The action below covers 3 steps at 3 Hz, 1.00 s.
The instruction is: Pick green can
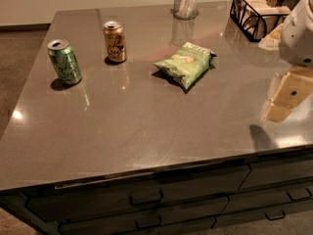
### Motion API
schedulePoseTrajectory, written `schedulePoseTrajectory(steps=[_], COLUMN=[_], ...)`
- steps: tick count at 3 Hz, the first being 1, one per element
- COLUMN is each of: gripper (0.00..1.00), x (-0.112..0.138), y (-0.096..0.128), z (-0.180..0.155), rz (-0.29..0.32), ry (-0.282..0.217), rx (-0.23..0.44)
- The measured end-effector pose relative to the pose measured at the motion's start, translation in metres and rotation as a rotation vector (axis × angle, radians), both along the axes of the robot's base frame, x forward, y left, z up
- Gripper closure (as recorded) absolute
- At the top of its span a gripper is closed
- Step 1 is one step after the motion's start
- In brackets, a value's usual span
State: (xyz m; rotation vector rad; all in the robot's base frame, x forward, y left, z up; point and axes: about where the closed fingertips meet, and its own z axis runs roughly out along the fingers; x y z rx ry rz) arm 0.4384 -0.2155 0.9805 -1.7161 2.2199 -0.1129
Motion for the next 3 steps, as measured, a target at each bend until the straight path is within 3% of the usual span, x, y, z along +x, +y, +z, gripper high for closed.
schedulePoseTrajectory(steps=[2, 3], gripper=[0.00, 0.00], x=[0.011, 0.029], y=[0.017, 0.045], z=[-0.002, -0.010], rz=[-0.006, -0.015], ry=[-0.021, -0.048], rx=[0.020, 0.063])
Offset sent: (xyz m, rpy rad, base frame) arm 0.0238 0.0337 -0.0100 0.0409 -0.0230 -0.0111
